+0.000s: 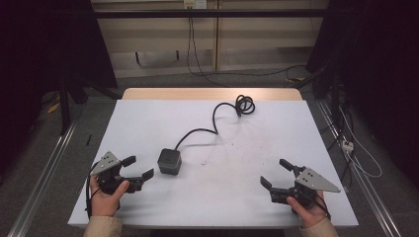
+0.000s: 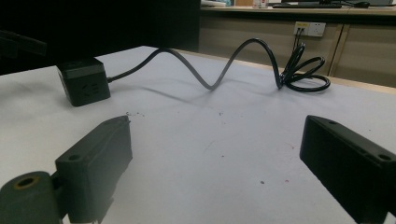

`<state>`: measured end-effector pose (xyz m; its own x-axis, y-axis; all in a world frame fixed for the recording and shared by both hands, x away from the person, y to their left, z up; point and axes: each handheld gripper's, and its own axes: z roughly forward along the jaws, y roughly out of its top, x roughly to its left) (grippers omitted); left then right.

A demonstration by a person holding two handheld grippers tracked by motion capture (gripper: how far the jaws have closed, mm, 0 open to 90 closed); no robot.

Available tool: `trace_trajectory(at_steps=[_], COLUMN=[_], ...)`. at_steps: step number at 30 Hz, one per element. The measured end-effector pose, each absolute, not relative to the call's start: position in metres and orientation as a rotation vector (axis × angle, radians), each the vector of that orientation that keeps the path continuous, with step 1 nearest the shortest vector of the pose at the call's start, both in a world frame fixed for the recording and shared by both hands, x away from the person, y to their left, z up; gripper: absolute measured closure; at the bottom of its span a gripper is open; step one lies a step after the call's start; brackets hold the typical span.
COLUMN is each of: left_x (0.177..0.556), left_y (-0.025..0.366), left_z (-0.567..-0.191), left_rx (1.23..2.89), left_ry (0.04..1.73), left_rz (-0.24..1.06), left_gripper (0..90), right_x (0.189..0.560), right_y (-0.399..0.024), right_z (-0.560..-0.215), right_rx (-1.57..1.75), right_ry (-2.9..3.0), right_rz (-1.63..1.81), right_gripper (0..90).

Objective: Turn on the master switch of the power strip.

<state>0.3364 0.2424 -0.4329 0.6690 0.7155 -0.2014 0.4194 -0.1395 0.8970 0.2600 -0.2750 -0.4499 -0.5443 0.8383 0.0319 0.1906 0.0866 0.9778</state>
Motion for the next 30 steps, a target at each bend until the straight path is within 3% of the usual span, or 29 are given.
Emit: trace_trajectory(at_steps=[30], left_x=[0.338], left_y=[0.253], left_z=[-0.446], left_rx=[1.771], left_ry=[0.933], left_rz=[0.321], left_gripper=[8.6], right_x=[0.259], right_y=[-0.279], right_z=[-0.451], right_rx=[1.024], right_ry=[1.805], right_rz=[1.486], right_gripper=[8.6])
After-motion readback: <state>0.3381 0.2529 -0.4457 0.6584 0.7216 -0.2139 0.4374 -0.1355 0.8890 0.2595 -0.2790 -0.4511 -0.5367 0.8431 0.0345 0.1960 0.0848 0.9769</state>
